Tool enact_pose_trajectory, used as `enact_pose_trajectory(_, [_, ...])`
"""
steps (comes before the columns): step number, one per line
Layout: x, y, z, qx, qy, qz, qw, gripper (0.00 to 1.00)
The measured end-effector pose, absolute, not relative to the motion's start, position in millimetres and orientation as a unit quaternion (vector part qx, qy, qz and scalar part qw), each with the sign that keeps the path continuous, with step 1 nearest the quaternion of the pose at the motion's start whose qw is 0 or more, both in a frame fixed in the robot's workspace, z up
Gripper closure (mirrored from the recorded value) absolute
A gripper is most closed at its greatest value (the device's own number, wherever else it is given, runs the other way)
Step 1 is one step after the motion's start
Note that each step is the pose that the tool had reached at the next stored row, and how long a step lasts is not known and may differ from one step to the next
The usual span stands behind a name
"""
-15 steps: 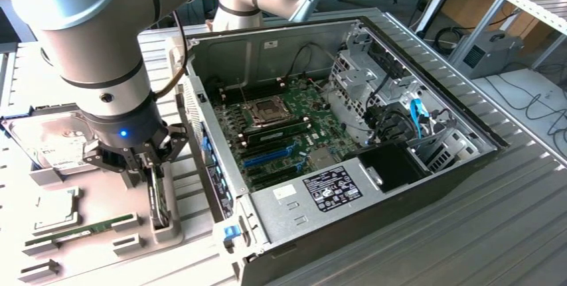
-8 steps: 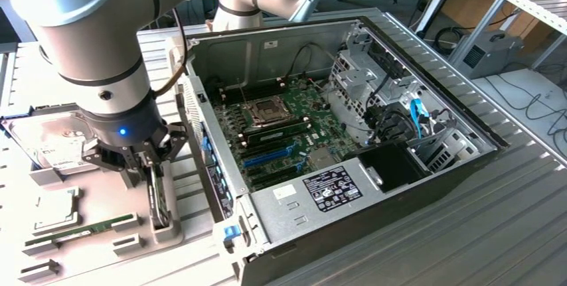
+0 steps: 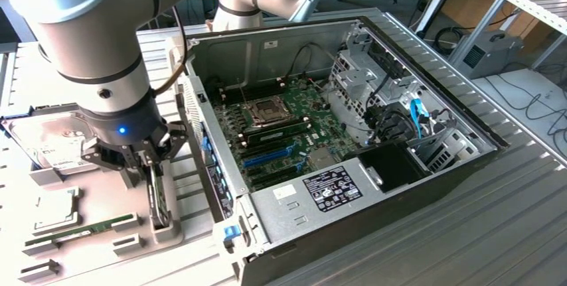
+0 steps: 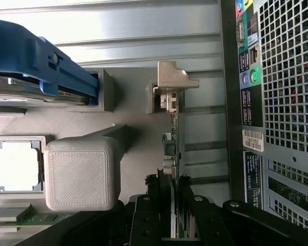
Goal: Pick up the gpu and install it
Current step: 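Pick up the gpu and move the gpu toward the slot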
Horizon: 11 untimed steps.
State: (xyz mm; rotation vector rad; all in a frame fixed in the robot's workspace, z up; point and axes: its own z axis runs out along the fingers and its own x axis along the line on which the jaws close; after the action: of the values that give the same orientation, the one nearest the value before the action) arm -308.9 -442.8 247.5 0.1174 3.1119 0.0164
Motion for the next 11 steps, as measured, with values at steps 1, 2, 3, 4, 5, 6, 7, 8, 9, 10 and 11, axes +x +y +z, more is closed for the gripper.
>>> enact_pose_trajectory(1, [-308.9, -442.8, 247.7, 0.038, 0.999, 0.005, 0.014, 0.73])
enact_pose_trajectory(2, [-308.9, -442.8, 248.0, 0.038, 0.999, 0.005, 0.014, 0.73])
enact_pose_trajectory(3, [-308.9, -442.8, 248.3, 0.038, 0.999, 0.005, 0.014, 0.73])
enact_pose_trajectory(4, [-308.9, -442.8, 248.5, 0.038, 0.999, 0.005, 0.014, 0.73])
enact_pose_trajectory(5, [-308.9, -442.8, 248.9, 0.038, 0.999, 0.005, 0.014, 0.73])
enact_pose_trajectory(6, [-309.0, -442.8, 249.4, 0.038, 0.999, 0.005, 0.014, 0.73])
enact_pose_trajectory(7, [-308.9, -442.8, 249.7, 0.038, 0.999, 0.005, 0.014, 0.73])
enact_pose_trajectory(8, [-308.9, -442.8, 250.0, 0.038, 0.999, 0.005, 0.014, 0.73])
enact_pose_trajectory(9, [-308.9, -442.8, 250.2, 0.038, 0.999, 0.005, 0.014, 0.73])
enact_pose_trajectory(10, [-308.9, -442.8, 250.5, 0.038, 0.999, 0.005, 0.014, 0.73])
enact_pose_trajectory(11, [-308.9, -442.8, 250.8, 0.038, 0.999, 0.005, 0.014, 0.73])
